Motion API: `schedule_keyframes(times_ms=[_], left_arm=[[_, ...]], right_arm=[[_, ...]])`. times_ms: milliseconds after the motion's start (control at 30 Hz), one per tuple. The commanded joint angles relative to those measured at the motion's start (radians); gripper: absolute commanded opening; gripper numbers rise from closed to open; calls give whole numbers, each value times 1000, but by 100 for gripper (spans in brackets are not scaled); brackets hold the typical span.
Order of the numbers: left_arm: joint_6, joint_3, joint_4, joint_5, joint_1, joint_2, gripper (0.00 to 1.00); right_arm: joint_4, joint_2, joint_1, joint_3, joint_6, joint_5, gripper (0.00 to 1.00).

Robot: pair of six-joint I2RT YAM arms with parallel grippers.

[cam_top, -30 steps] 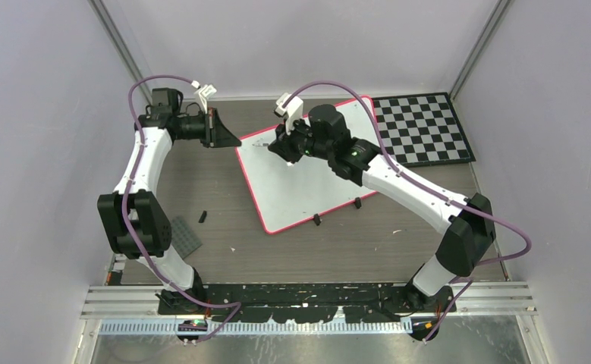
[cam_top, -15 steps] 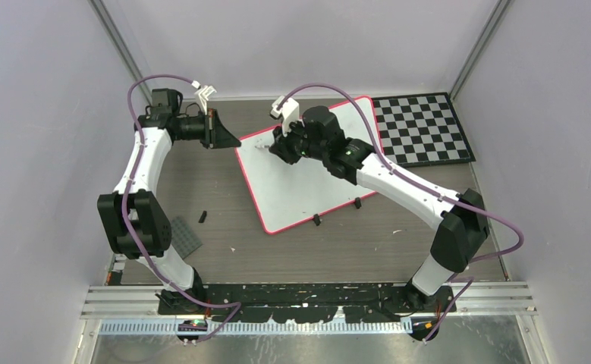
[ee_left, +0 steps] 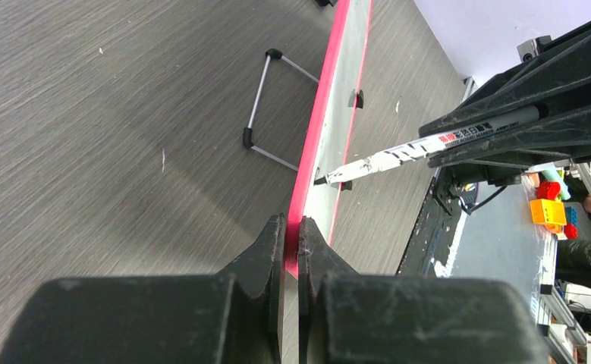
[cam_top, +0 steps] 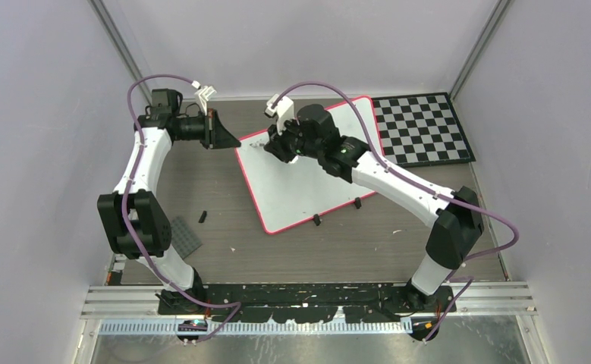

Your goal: Write a sentence on the whiteboard

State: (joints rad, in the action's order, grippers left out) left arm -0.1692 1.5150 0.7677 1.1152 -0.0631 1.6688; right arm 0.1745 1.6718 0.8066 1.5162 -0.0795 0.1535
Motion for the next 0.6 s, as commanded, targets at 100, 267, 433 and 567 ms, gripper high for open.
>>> schedule_keyframes(times_ms=[100, 267, 433, 567], left_arm=[[-27, 10, 35, 13, 2, -18, 0], [-42, 10, 48, 11, 2, -15, 0], [-63, 18, 71, 8, 2, -11, 0], [-79, 20, 86, 7, 2, -10, 0]], right_arm=[[-3, 17, 17, 38, -26, 16, 0], [16, 9, 19, 7, -34, 31, 0], [34, -8, 24, -40, -43, 38, 0], [43, -27, 25, -72, -47, 38, 0]])
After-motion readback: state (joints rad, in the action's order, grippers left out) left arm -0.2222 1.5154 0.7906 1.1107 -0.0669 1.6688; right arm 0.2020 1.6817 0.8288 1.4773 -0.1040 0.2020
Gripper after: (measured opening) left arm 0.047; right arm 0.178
